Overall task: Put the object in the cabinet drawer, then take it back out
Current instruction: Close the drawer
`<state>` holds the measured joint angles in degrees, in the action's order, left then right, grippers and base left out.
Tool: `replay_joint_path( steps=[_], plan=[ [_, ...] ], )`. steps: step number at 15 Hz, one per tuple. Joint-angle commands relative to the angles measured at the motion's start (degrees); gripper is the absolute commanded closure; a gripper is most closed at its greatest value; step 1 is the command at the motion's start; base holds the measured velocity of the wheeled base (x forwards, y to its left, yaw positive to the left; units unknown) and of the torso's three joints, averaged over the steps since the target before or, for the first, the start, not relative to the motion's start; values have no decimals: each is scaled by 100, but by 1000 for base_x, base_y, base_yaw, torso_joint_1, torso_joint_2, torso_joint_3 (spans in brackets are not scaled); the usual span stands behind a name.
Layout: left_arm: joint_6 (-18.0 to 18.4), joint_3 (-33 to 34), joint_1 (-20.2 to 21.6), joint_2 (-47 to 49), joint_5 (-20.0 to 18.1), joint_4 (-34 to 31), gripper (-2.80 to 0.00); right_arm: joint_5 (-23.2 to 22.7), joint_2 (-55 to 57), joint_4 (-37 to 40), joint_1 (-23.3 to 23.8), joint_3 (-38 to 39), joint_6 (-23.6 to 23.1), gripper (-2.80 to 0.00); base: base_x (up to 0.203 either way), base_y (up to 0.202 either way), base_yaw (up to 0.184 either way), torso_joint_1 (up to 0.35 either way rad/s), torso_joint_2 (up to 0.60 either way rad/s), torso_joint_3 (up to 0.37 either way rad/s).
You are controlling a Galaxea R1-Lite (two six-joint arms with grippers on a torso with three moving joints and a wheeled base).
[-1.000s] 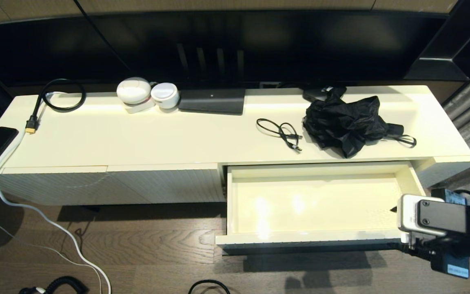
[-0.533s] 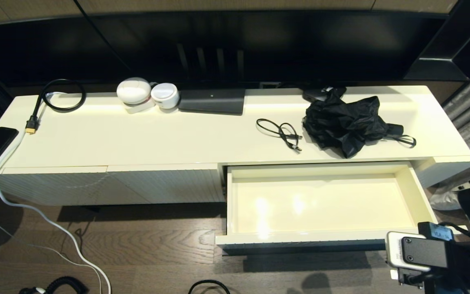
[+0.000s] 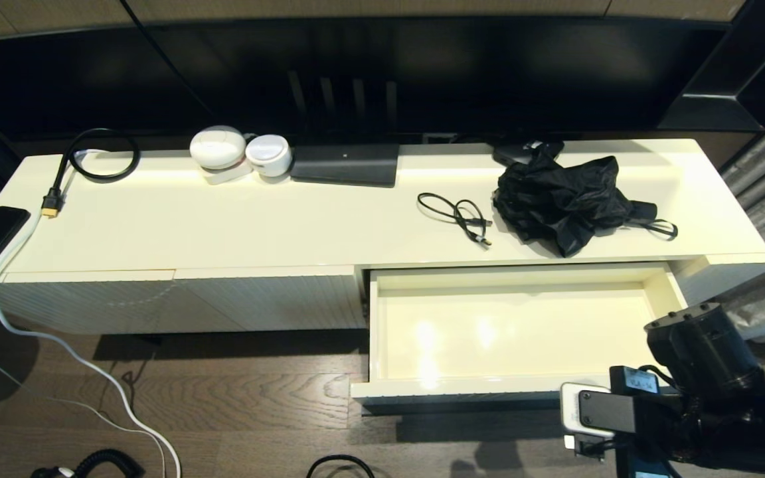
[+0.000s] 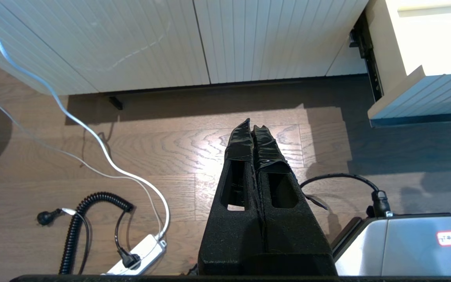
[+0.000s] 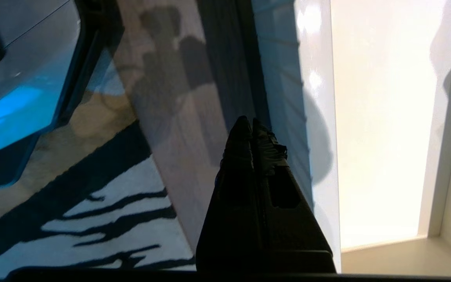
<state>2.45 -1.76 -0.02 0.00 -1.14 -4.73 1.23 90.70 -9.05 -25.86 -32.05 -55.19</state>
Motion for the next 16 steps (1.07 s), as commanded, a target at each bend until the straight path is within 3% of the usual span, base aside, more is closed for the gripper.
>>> replay_joint_path(
  steps=[1,5,8,13,16],
  plan=[
    [1,0,2,0,0,-2,0,12,699,-738,-112,207,-34,0,0,0,0,0,0,0],
    [1,0,2,0,0,-2,0,138,1050,-1579,-147,360,-60,0,0,0,0,0,0,0],
    [1,0,2,0,0,-2,0,675,892,-1699,-107,374,-439,0,0,0,0,0,0,0],
    [1,0,2,0,0,-2,0,756,958,-1723,-94,481,-555,0,0,0,0,0,0,0],
    [1,0,-3,0,0,-2,0,756,1324,-2588,-69,621,-556,0,0,0,0,0,0,0]
  ],
)
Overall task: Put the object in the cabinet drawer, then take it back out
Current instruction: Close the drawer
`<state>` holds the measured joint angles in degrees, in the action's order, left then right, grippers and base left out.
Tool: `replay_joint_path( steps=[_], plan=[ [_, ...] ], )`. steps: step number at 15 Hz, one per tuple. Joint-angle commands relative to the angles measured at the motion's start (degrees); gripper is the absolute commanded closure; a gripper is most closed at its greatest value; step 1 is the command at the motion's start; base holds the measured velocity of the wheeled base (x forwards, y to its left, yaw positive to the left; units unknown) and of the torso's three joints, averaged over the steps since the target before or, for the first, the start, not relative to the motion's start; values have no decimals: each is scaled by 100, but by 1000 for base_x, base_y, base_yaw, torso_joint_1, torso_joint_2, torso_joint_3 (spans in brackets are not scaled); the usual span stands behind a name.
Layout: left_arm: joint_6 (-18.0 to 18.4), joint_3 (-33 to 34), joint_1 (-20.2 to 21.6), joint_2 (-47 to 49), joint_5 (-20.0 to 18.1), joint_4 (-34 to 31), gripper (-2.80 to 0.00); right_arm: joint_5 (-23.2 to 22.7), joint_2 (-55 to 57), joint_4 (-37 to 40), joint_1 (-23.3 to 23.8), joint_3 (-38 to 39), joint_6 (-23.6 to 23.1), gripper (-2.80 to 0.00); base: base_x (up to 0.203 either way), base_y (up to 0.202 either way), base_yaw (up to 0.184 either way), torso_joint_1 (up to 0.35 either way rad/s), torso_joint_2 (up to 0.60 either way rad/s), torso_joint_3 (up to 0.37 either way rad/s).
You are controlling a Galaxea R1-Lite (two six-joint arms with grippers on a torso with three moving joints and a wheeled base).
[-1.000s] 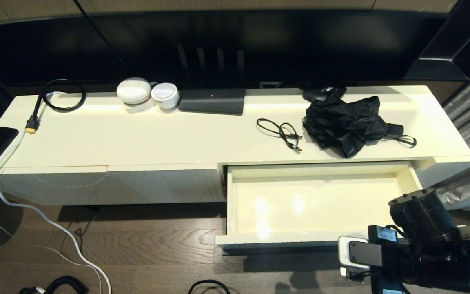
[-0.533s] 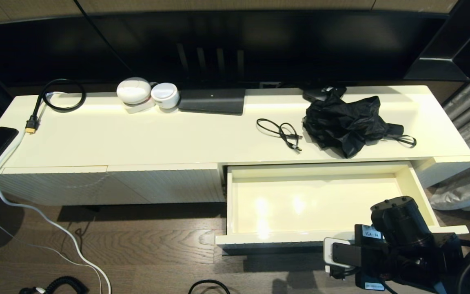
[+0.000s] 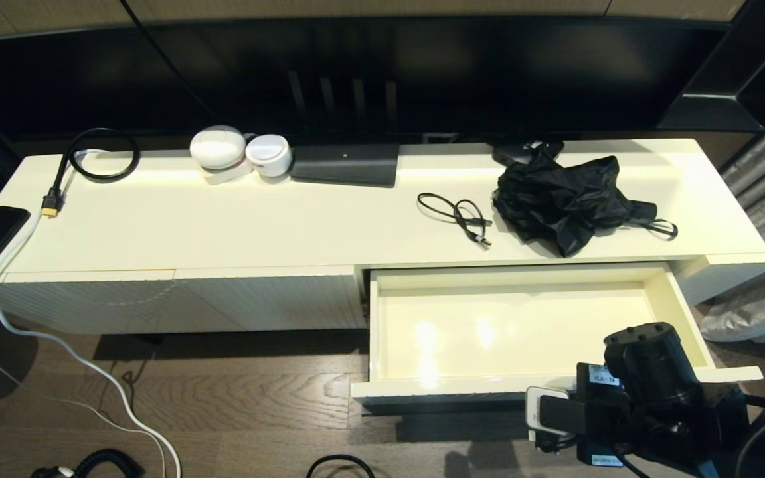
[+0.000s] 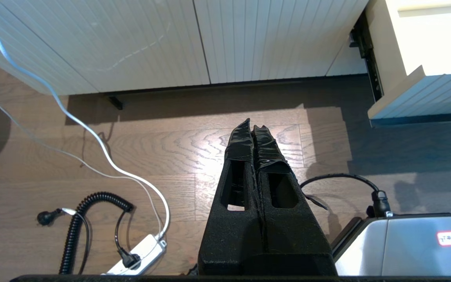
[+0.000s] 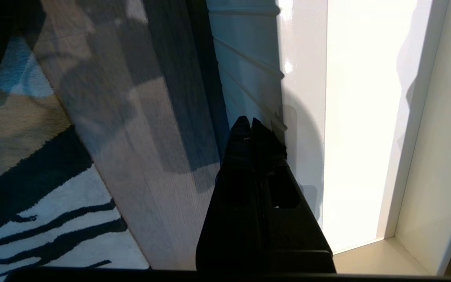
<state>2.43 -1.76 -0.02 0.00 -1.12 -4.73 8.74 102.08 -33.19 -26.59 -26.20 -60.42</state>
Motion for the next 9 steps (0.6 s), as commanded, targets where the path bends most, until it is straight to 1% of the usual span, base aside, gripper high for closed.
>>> replay_joint_path(
  steps=[1,7,9],
  plan=[
    [4,0,-6,0,-2,-2,0,11,265,-484,4,43,-43,0,0,0,0,0,0,0],
    [4,0,-6,0,-2,-2,0,102,502,-1060,-3,43,-244,0,0,0,0,0,0,0],
    [-4,0,2,0,-2,-2,0,107,681,-1473,4,29,-282,0,0,0,0,0,0,0]
  ],
)
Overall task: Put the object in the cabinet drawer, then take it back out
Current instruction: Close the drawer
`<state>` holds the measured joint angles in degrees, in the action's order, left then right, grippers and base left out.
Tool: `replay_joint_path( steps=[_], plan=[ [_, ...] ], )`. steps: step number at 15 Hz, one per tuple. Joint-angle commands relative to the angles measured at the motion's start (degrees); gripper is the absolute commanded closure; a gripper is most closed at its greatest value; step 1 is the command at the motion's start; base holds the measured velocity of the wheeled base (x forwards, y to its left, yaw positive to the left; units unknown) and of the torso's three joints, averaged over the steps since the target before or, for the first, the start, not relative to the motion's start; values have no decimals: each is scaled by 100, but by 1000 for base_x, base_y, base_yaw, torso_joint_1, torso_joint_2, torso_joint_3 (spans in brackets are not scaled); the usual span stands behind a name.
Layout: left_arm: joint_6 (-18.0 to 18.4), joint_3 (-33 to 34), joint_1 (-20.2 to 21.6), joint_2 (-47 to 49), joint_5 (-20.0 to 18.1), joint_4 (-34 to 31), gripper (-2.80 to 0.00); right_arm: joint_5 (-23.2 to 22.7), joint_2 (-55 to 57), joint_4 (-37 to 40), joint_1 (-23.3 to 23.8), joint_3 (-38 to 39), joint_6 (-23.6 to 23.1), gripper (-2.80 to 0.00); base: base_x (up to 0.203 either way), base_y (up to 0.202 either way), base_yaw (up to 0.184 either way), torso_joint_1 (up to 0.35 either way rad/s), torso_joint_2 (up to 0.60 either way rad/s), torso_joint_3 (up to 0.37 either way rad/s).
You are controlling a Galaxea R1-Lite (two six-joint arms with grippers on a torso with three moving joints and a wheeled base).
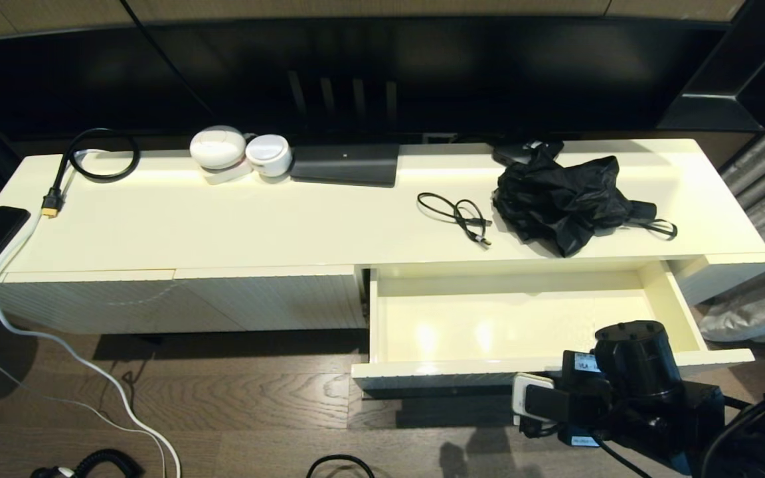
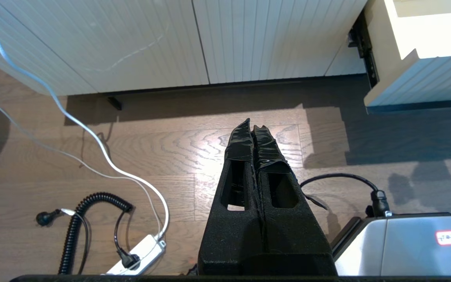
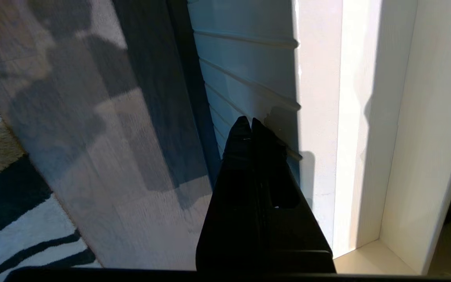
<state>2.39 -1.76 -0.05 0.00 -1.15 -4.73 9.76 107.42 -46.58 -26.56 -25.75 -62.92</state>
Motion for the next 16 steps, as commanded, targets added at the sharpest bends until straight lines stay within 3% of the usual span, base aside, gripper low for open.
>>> replay_joint_path(
  steps=[1,8,16],
  plan=[
    [6,0,-3,0,0,-2,0,25,203,-282,6,-35,-104,0,0,0,0,0,0,0],
    [7,0,-1,0,0,-2,0,57,615,-1025,70,-343,-427,0,0,0,0,0,0,0],
    [7,0,5,0,0,-2,0,12,1060,-1500,457,-1021,-774,0,0,0,0,0,0,0]
  ],
)
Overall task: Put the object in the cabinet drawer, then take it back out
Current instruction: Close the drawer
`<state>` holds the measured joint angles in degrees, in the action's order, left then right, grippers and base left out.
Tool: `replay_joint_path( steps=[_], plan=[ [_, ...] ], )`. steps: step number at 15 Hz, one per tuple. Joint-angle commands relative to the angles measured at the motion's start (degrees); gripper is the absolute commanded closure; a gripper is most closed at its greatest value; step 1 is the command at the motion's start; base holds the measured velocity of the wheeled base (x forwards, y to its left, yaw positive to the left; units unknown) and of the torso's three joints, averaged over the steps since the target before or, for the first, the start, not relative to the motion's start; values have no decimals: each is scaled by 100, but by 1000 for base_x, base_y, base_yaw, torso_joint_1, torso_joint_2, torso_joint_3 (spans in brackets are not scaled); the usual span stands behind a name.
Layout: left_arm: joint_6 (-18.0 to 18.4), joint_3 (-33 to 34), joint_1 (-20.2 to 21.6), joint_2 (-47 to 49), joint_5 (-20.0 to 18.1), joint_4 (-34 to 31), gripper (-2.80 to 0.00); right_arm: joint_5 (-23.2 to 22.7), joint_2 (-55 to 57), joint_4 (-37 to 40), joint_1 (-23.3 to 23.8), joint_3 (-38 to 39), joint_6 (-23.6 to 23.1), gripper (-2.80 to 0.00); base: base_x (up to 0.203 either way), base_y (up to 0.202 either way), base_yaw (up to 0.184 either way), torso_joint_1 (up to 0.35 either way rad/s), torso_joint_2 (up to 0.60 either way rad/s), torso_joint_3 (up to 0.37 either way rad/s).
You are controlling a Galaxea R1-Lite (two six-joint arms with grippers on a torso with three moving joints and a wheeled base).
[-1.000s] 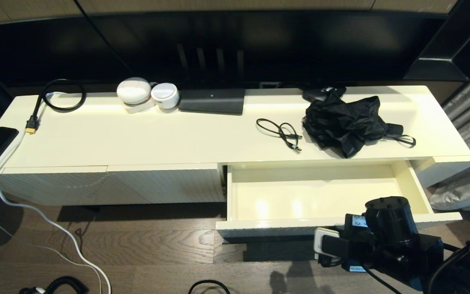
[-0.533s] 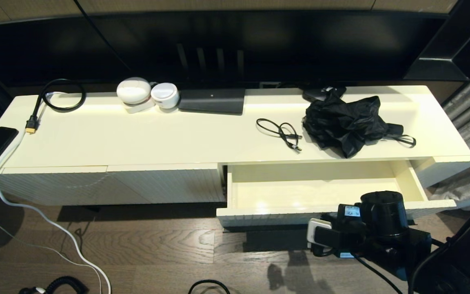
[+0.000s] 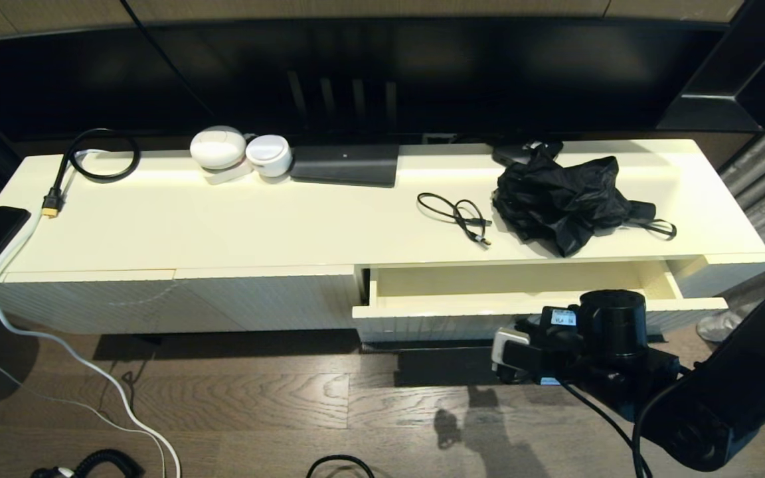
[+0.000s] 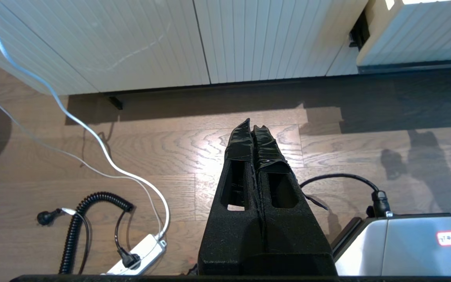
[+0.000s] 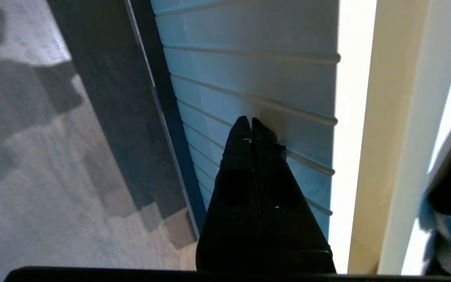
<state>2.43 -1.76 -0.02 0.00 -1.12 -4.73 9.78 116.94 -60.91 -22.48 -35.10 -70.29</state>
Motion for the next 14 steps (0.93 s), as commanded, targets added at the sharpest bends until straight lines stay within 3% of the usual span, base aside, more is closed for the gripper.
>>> replay_joint_path(
  steps=[1,14],
  plan=[
    [4,0,1,0,-2,-2,0,7,134,-72,76,-147,-71,0,0,0,0,0,0,0],
    [4,0,2,0,-2,-2,0,-55,719,-74,397,-1262,-150,0,0,0,0,0,0,0]
  ],
)
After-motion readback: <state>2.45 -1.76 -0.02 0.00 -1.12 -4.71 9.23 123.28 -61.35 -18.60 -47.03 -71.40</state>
